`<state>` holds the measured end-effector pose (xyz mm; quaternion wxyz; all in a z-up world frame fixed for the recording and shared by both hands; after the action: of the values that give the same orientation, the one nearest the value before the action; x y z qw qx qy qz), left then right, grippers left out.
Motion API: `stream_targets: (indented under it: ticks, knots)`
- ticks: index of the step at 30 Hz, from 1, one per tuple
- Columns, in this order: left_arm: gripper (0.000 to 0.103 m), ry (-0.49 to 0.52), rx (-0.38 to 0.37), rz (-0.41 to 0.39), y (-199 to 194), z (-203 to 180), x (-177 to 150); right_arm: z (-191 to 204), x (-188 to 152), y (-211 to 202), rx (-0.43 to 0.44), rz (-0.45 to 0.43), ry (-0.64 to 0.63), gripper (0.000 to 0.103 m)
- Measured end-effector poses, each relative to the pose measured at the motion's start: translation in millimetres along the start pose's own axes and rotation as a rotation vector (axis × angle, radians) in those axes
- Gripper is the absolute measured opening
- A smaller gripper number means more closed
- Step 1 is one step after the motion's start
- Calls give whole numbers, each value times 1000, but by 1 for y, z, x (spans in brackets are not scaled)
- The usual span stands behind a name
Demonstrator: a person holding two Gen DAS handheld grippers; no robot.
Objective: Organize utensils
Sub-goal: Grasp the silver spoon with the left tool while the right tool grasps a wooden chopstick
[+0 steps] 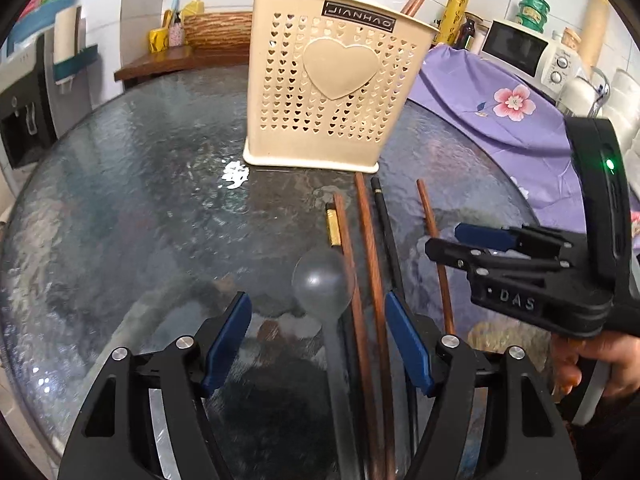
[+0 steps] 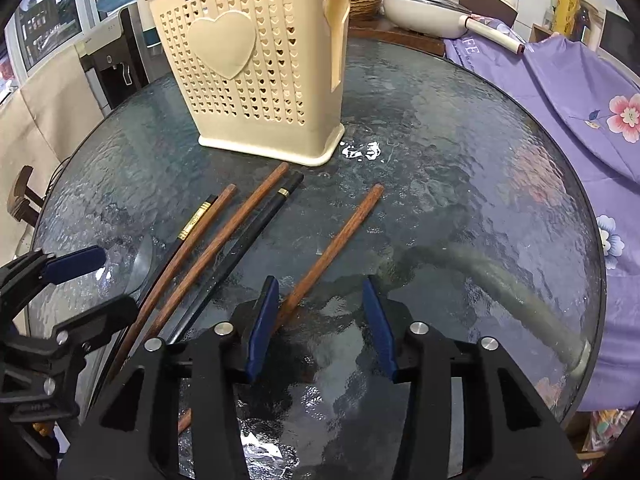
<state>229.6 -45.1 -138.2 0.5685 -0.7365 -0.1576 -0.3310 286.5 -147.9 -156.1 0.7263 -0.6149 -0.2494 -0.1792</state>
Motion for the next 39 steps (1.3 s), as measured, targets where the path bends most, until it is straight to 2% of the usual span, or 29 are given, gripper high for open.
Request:
stream_targets:
  ticks: [7, 19, 23, 28, 30, 39]
  knots:
    - [60, -15, -33, 8, 10, 1, 8, -9, 9, 4, 35, 13, 47, 40]
    - [44, 11, -93, 9, 17, -6, 14, -8, 12, 6, 34, 12, 42, 40]
    - [35, 3, -89, 11, 19, -3, 15, -7, 11, 6, 31, 12, 38, 40]
    - [35, -10, -81, 10, 17, 3, 14, -6, 10, 6, 35, 13, 36, 40]
    - [39, -7, -76, 7, 16, 5, 14, -6, 9, 6, 34, 13, 35, 40]
    - [38, 16, -68, 12, 17, 5, 14, -5, 9, 7, 31, 18, 24, 40]
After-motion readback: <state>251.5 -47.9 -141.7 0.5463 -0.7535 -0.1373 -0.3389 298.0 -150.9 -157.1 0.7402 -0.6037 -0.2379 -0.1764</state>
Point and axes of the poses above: each gripper's, at about its wrist camera, not at the fingertips, and y roughly the way its jaws point, z to its left, x to its top, the point moved 6 cm from there along y, roughly the way its jaws point, and after that the axes turned 6 degrees about y, right-handed, at the moved point
